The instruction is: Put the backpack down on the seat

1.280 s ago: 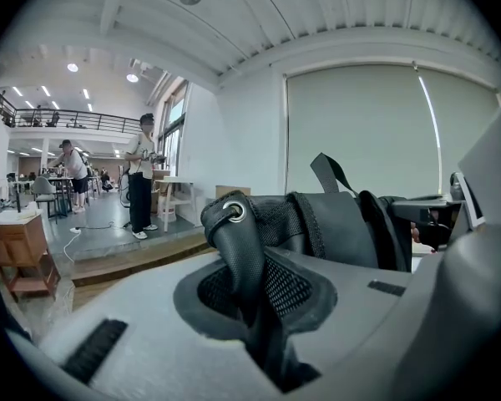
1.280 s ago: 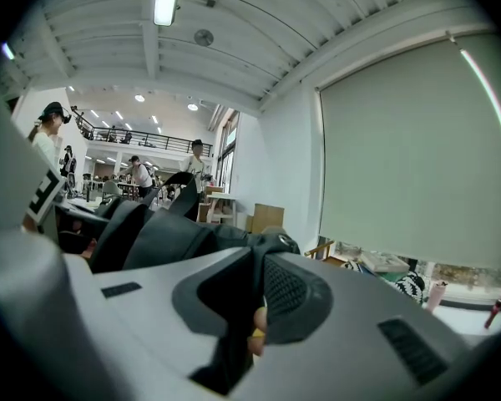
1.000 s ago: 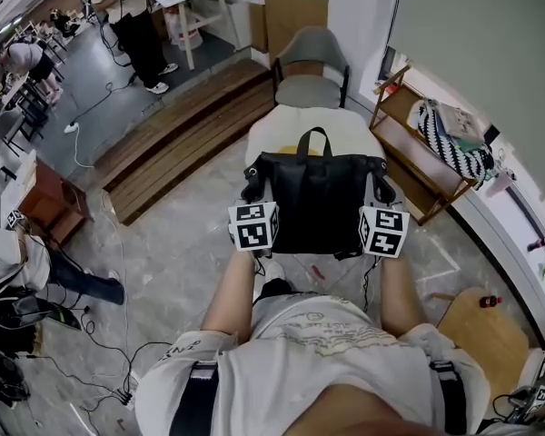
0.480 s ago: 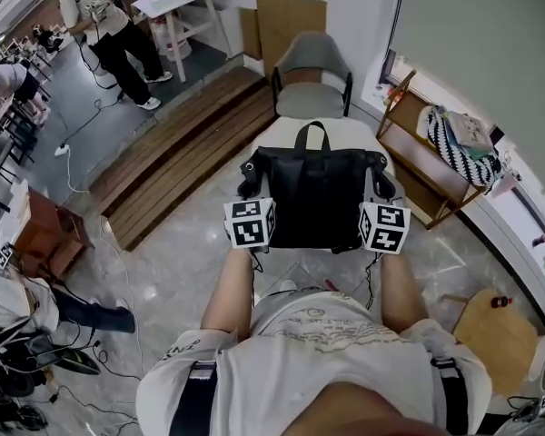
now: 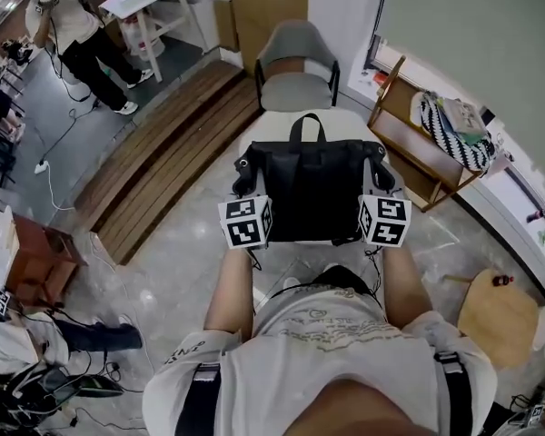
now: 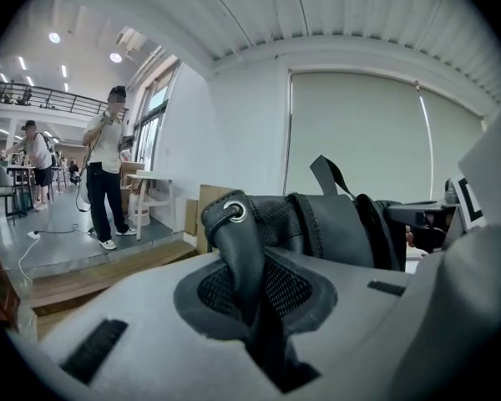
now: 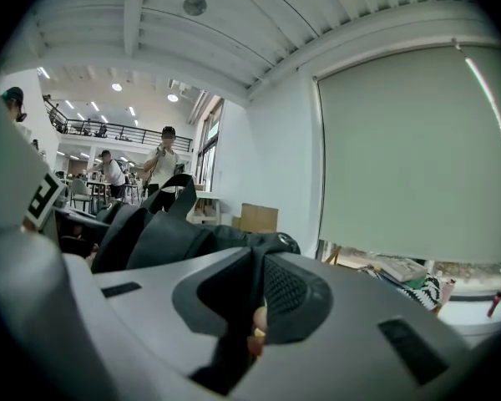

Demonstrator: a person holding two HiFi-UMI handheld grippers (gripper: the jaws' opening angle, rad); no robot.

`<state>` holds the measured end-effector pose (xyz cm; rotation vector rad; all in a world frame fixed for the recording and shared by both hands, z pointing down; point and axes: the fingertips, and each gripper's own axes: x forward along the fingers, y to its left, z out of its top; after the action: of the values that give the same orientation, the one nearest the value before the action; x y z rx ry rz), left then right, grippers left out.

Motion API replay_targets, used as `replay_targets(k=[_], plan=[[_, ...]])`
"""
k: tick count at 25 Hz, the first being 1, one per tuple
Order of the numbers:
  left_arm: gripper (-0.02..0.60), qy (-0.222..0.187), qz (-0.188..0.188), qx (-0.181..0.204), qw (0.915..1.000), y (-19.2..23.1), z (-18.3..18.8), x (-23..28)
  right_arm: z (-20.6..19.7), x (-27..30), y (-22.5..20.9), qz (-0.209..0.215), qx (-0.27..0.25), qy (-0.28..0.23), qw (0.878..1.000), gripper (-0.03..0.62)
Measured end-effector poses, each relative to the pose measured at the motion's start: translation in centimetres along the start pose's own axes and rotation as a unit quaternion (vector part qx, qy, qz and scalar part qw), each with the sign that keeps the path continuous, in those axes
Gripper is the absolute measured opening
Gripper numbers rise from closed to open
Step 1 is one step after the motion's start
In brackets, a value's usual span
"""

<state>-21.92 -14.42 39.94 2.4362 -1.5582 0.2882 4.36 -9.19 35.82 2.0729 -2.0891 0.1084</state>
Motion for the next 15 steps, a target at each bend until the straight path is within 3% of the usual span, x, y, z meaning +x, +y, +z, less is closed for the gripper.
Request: replay_targets(k=[15], plan=[[0.062, 0.02, -0.015, 0.01, 0.9996, 0.2, 1.2, 8.5, -0.8, 7.5, -3.3, -0.004, 0.015, 0.013, 1.0, 0.04]])
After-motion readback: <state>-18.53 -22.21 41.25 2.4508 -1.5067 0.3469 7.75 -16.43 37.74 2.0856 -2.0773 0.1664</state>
